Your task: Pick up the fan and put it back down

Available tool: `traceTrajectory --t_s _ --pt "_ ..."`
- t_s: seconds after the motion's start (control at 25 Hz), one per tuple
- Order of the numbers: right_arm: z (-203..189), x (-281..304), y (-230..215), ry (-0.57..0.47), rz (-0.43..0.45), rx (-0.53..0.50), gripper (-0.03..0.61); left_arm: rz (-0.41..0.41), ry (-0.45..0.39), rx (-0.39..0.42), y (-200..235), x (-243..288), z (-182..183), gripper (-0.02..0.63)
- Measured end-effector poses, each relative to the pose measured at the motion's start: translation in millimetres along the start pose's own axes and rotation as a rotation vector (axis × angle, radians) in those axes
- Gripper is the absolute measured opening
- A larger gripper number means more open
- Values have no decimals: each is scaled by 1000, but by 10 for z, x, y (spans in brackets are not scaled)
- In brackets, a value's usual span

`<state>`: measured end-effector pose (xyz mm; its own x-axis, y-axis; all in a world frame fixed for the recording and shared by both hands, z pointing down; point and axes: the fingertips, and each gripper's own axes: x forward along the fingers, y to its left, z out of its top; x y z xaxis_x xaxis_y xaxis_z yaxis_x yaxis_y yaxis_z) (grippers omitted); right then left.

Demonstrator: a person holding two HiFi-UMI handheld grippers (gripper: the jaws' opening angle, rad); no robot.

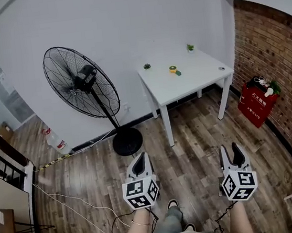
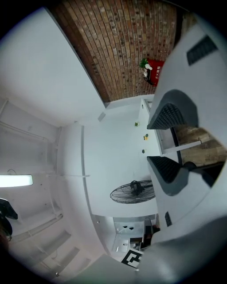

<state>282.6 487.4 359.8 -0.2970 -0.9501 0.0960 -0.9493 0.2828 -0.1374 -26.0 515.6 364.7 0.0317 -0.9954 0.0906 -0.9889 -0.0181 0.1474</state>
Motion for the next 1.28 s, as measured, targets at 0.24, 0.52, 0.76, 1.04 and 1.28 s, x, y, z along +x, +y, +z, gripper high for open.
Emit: traceTrajectory --t_s 0.24,0.52,0.76,1.04,1.28 --pt "-77 366 -50 21 -30 -21 184 5 -1 -34 227 521 -29 11" --pt "149 1178 -93 8 -60 -55 184 -7 -6 -48 547 1347 102 11" --pt "376 1920 5 -3 -81 -51 184 -20 -24 -51 917 2038 385 11" --pt "467 2660 87 2 -104 -26 184 -32 4 -50 1280 2615 437 11" --pt "314 2985 59 47 -124 -21 184 -28 30 -66 1472 2929 332 11"
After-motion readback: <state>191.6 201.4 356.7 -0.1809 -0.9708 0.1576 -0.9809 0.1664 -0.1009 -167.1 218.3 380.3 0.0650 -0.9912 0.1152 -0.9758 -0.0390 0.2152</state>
